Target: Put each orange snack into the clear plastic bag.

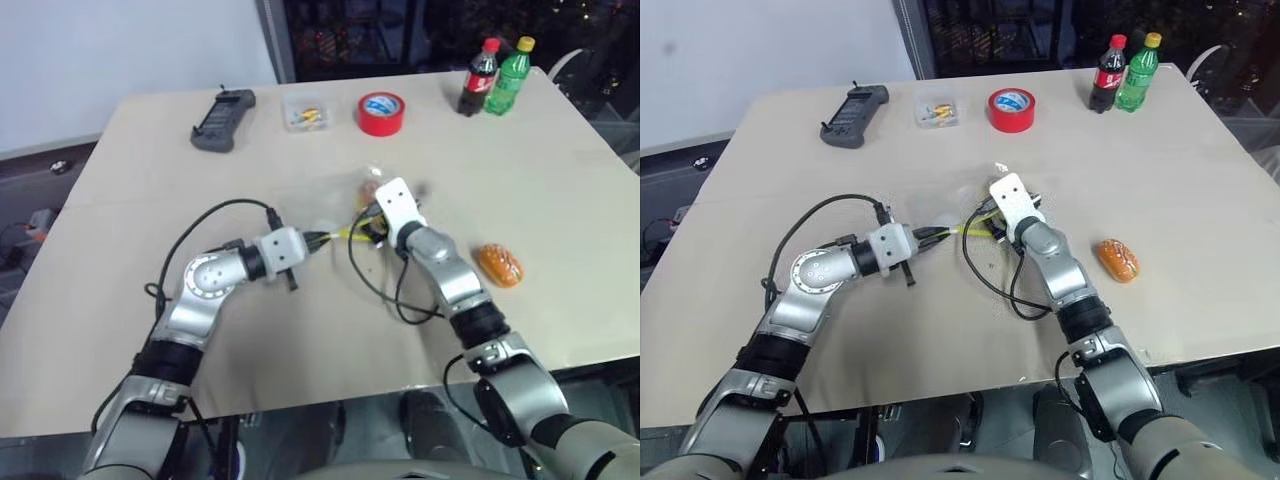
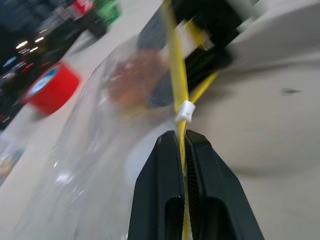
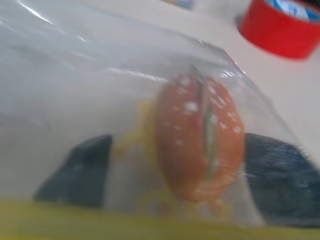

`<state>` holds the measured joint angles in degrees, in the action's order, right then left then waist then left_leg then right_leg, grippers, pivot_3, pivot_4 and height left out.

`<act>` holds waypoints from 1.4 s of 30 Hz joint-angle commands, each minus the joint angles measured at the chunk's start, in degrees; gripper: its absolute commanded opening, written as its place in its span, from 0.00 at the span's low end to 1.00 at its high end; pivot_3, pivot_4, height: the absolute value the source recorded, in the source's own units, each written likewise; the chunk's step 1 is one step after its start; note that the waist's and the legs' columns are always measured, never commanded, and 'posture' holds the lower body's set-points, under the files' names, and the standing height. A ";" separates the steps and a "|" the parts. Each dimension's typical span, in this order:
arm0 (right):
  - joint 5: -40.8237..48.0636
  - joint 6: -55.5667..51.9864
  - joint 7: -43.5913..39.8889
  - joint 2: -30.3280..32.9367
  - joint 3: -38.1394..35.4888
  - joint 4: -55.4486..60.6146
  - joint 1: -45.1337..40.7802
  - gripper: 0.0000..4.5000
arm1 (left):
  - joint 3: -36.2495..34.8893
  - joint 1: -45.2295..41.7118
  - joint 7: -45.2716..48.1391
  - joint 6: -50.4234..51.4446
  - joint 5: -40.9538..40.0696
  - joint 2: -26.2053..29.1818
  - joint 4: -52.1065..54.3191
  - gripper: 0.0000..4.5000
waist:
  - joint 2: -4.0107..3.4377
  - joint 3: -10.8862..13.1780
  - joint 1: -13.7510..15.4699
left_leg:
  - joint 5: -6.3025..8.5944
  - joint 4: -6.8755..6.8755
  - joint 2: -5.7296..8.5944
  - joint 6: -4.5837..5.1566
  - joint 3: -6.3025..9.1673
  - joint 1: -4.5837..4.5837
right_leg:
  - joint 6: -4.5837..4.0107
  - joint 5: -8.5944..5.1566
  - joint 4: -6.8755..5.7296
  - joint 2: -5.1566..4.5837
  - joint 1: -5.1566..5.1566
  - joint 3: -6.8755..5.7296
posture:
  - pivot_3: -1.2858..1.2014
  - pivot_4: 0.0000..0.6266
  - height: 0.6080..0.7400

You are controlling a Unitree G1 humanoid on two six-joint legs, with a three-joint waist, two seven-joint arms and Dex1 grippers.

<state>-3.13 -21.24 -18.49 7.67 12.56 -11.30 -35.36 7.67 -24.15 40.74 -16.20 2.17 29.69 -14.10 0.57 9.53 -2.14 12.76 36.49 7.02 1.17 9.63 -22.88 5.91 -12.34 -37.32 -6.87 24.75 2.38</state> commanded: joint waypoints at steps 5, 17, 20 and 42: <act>9.07 -13.92 -9.00 8.69 -5.30 31.49 9.76 0.97 | -2.12 -1.25 -7.82 5.88 1.67 -2.67 2.49 0.00 | -0.01 0.00 -0.19 | 0.03 0.00 0.00 0.04 -0.05 0.02 | 0.01 0.00 -0.01 0.00 -0.01 0.02 | 0.52 0.24 1.00; 7.05 -37.14 -2.76 20.37 -25.07 49.88 32.34 0.97 | -0.03 -5.17 -6.37 4.89 1.77 -4.66 -1.84 0.00 | 0.05 -0.04 1.48 | 0.12 0.04 0.00 0.20 -0.10 0.04 | 0.03 0.00 0.02 -0.09 -0.09 -0.04 | 0.52 0.24 1.00; 8.31 -37.31 -2.37 18.89 -25.99 47.97 33.05 0.97 | 0.15 -5.81 -5.87 4.50 1.82 -5.01 -2.58 0.00 | 0.05 -0.04 1.24 | 0.12 0.05 -0.02 0.21 -0.25 0.08 | 0.04 0.00 0.03 -0.09 -0.08 0.05 | 0.52 0.24 1.00; 10.95 -26.23 -0.46 5.09 -4.30 28.83 10.80 0.08 | -0.80 -1.04 -5.18 6.66 1.12 -4.10 6.22 0.00 | 0.07 -0.05 0.67 | 0.09 0.08 -0.14 0.16 -0.31 0.14 | 0.03 0.01 0.04 0.02 -0.12 0.07 | 0.52 0.24 1.00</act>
<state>8.94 -50.59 -19.36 13.32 5.85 20.05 -23.20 7.34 -25.34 35.93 -9.87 4.11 25.57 -11.43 0.64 9.49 -1.47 12.83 36.57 6.89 1.29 9.30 -22.74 5.93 -12.33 -37.28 -6.85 24.62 2.46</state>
